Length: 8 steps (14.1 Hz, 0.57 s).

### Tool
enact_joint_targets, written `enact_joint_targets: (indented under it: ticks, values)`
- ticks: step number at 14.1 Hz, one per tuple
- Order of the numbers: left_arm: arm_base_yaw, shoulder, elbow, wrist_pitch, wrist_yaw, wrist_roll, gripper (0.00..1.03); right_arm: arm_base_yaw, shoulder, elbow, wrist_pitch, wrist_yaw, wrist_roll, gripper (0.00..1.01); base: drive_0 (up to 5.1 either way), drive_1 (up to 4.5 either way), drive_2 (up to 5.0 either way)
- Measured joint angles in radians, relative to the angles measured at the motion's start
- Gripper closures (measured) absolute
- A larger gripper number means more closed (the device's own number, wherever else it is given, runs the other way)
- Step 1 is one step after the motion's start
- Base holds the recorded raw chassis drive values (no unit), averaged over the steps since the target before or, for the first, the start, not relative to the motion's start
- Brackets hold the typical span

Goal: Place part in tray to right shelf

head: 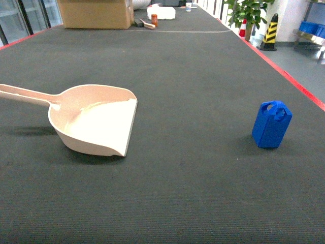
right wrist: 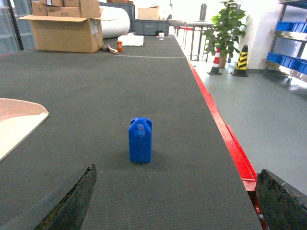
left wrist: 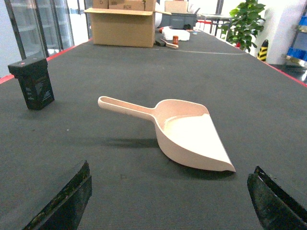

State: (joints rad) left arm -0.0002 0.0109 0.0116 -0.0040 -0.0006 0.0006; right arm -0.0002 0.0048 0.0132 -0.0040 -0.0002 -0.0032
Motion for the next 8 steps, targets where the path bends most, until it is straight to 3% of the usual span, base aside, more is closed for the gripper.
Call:
enact_joint_targets:
  ticks: [8]
  values:
    - [0.0, 0.0, 0.0, 0.0, 0.0, 0.0, 0.05, 0.0, 0.0, 0.0, 0.0, 0.0, 0.0, 0.03, 0.0, 0.0, 0.0]
